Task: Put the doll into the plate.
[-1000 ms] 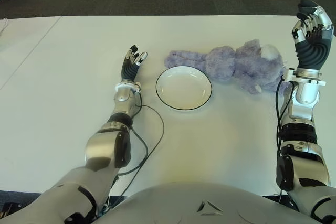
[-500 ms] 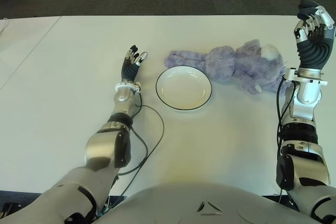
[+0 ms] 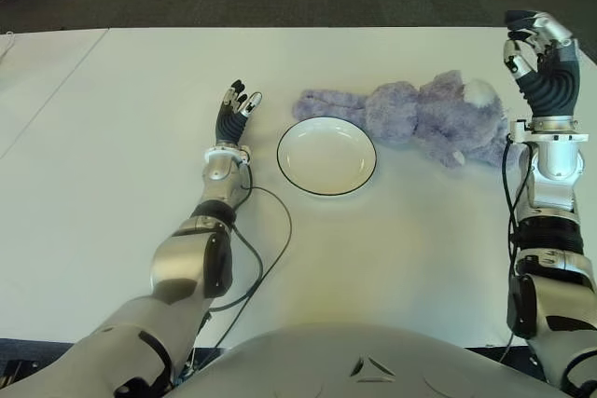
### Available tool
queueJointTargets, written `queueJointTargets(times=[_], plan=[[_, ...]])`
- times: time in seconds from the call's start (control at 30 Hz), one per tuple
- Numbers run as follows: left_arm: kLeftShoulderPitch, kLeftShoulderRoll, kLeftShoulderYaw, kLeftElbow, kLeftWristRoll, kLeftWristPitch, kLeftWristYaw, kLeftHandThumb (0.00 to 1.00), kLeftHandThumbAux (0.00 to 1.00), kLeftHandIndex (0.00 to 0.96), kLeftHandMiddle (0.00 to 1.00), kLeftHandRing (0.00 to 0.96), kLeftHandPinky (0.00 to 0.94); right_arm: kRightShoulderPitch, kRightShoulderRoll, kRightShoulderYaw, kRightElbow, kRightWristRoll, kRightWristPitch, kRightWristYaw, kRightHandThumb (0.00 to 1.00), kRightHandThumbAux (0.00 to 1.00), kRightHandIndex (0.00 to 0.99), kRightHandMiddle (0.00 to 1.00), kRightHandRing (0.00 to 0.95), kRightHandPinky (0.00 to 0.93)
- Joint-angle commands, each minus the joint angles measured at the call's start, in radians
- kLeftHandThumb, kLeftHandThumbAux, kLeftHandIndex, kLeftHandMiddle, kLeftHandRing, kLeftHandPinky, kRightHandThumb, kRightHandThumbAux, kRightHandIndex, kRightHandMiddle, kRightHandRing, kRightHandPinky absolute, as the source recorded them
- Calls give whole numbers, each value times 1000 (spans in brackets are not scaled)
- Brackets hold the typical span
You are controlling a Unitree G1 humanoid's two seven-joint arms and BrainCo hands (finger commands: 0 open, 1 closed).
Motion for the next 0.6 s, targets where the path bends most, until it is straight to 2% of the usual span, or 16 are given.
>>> queueJointTargets(times=[0.03,0.13,0.27,0.33,0.43,0.6], plan=[[194,-38,8,126,-9,109,-3,0,509,15,39,16,0,51,-142,112,17,-96,68,204,52,368,24,8,7,7],[195,-38,6,126,-8,111,-3,0,509,13,37,15,0,56,-177,133,16,-154,61,211,43,275,0,0,0,0],[197,-41,9,126,-10,111,-4,0,510,11,34,15,0,64,-197,145,8,-191,66,210,34,230,0,0,0,0],[196,-39,6,126,-6,110,2,0,506,11,32,14,0,72,-208,155,-6,-200,95,228,32,197,0,0,0,0],[198,-40,6,125,-7,96,0,0,495,7,27,11,0,80,-222,171,-13,-197,132,268,29,168,0,0,0,0],[195,-40,13,125,-16,112,-9,0,488,8,28,15,16,80,-264,209,-14,-199,177,363,19,164,0,0,0,0]])
